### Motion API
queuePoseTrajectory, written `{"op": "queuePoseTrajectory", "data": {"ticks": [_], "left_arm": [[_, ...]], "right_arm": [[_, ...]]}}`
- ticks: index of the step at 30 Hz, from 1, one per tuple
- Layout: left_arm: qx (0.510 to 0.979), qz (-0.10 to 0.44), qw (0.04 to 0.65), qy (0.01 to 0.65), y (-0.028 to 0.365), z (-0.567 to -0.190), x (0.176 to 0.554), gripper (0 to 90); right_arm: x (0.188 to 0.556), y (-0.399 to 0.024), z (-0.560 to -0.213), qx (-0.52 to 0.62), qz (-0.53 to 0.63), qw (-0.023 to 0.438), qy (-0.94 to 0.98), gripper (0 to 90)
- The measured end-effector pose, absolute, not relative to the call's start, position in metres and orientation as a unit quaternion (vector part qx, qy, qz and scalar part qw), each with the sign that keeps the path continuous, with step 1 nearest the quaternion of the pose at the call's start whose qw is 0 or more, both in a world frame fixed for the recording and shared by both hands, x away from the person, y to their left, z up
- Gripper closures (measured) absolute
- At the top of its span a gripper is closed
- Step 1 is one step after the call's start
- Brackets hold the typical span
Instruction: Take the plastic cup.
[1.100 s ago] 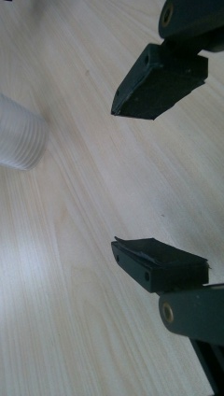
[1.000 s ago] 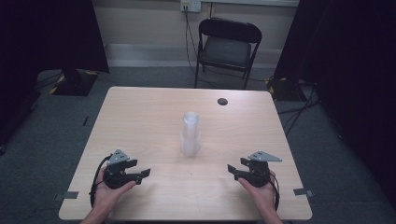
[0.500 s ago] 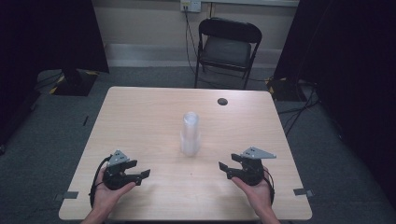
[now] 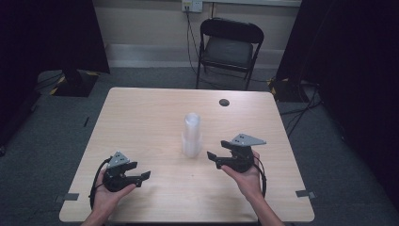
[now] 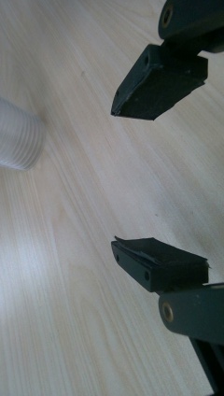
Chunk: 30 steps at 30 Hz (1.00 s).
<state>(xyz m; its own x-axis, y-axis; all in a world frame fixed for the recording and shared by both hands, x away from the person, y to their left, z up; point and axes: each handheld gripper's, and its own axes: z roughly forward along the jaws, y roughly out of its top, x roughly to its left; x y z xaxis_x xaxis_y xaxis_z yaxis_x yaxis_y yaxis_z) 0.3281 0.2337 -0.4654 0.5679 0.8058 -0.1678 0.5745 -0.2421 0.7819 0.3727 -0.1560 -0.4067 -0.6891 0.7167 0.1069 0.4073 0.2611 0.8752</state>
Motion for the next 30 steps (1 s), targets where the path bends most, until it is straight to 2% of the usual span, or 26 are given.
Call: {"op": "queuePoseTrajectory", "data": {"ticks": [17, 21, 30], "left_arm": [[0.784, 0.146, 0.418, 0.435, 0.228, -0.467, 0.327, 29.6], [0.776, 0.125, 0.424, 0.450, 0.232, -0.469, 0.328, 30.0], [0.777, 0.131, 0.424, 0.447, 0.234, -0.469, 0.326, 29.5]], "right_arm": [[0.411, -0.121, -0.385, 0.317, 0.508, 0.166, 0.783, 21.2], [0.423, -0.112, -0.383, 0.315, 0.513, 0.170, 0.781, 20.2], [0.440, -0.095, -0.403, 0.314, 0.504, 0.154, 0.790, 17.3]]}}
